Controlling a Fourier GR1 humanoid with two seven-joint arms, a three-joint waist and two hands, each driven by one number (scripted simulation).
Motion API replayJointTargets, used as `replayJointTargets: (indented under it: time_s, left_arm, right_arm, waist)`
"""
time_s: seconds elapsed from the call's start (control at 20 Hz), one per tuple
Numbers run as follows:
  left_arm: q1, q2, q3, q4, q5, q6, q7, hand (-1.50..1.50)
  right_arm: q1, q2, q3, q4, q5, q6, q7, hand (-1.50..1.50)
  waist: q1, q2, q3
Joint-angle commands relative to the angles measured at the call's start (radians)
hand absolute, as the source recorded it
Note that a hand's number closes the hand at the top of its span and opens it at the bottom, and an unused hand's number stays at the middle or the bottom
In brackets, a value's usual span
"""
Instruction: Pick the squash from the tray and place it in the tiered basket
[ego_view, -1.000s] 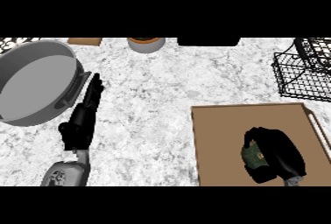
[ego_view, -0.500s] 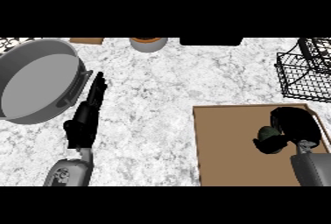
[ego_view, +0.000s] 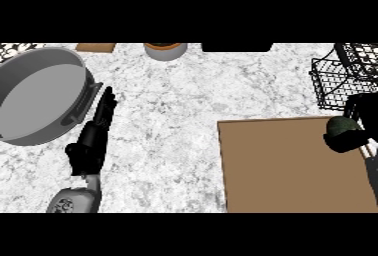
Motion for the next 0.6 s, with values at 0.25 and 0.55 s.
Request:
replayJointTargets:
  time_s: [0.25,0.55]
  left_arm:
    - [-0.003,0.004,0.010,-0.014,-0.002,0.004,0.013,0.00]
    - [-0.008,-0.008,-0.007,-0.028,-0.004,-0.001,0.032,0.00]
  right_arm:
    - [-0.169,-0.106,-0.203,-0.303,-0.152,0.300,0.091,1.50]
    - [-0.375,-0.200,-0.321,-0.212,-0.235,0.452,0.144,1.50]
  waist:
    - [-0.003,-0.002,0.000]
    - [0.010,0.001,0.000]
